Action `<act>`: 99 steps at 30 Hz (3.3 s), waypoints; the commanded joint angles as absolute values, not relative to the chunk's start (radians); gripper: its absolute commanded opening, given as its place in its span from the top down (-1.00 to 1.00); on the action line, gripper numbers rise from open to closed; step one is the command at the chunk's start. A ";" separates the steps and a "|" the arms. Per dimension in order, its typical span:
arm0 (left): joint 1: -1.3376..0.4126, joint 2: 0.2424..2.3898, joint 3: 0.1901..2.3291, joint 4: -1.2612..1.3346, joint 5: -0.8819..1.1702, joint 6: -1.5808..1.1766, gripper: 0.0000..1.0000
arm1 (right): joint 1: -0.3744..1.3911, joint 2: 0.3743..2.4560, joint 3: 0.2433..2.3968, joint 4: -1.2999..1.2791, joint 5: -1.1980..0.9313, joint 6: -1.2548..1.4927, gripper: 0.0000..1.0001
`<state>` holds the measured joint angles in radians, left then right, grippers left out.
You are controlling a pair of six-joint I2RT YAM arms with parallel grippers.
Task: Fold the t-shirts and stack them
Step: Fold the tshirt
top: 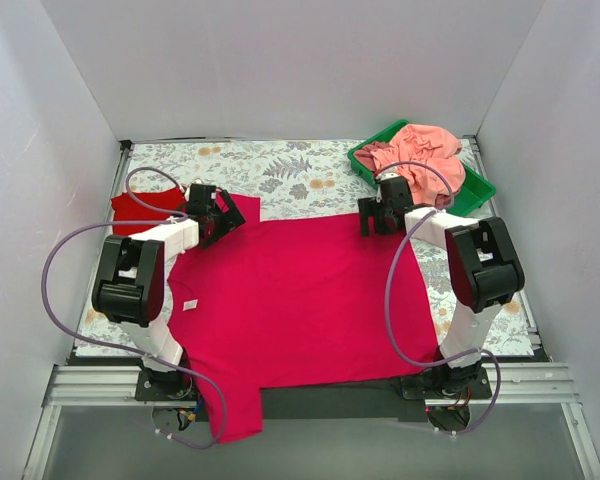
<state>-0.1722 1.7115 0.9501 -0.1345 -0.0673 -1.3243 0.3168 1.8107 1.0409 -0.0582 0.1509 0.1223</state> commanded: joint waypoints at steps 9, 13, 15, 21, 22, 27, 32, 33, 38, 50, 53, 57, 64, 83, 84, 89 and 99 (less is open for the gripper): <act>-0.169 1.910 1.150 -0.135 -0.058 -1.273 -0.93 | 0.287 1.976 1.259 -0.164 0.291 0.084 -0.95; -0.169 1.988 1.252 -0.153 -0.037 -1.253 -0.94 | 0.278 1.979 1.272 -0.175 0.322 0.092 -0.95; -0.169 2.026 1.294 -0.158 -0.034 -1.252 -0.93 | 0.272 1.974 1.278 -0.176 0.319 0.089 -0.95; -0.169 2.092 1.387 -0.182 -0.022 -1.235 -0.94 | 0.267 1.980 1.308 -0.176 0.311 0.069 -0.95; -0.169 2.106 1.409 -0.190 -0.020 -1.235 -0.93 | 0.267 1.985 1.324 -0.178 0.310 0.063 -0.95; -0.169 2.106 1.419 -0.202 -0.026 -1.233 -0.93 | 0.267 2.011 1.359 -0.184 0.316 0.052 -0.95; -0.169 2.086 1.430 -0.218 -0.028 -1.226 -0.93 | 0.264 2.016 1.377 -0.189 0.308 0.046 -0.95; -0.169 2.079 1.430 -0.221 -0.023 -1.223 -0.94 | 0.265 2.014 1.379 -0.189 0.301 0.046 -0.95; -0.169 2.007 1.425 -0.230 -0.028 -1.223 -0.94 | 0.264 1.945 1.374 -0.198 0.243 0.046 -0.95; -0.161 2.110 1.730 -0.336 -0.232 -1.187 -0.96 | 0.267 1.774 1.319 -0.187 0.130 0.081 -0.95; -0.141 2.231 1.897 -0.400 -0.250 -1.183 -0.96 | 0.270 1.709 1.267 -0.166 0.120 0.092 -0.95; -0.127 2.373 2.107 -0.435 -0.261 -1.143 -0.93 | 0.275 1.603 1.166 -0.138 0.107 0.124 -0.95; -0.123 2.520 2.292 -0.416 -0.379 -1.056 -0.86 | 0.282 1.326 0.928 -0.103 0.086 0.195 -0.96; -0.123 2.594 2.226 -0.512 -0.397 -0.992 -0.03 | 0.282 0.979 0.666 -0.118 0.118 0.253 -0.96; -0.123 2.597 2.226 -0.521 -0.396 -0.988 0.00 | 0.282 0.976 0.663 -0.120 0.120 0.256 -0.96; -0.123 2.568 2.143 -0.505 -0.376 -0.963 0.84 | 0.284 0.956 0.650 -0.124 0.132 0.262 -0.96; -0.114 2.387 1.869 -0.304 -0.442 -0.911 1.00 | 0.425 1.208 0.797 -0.146 0.305 0.331 -0.93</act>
<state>-0.1272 2.4584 1.9636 -0.2836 -0.3965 -0.9527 0.3737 1.1316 0.7059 -0.1616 0.1917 0.2790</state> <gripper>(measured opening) 0.030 0.968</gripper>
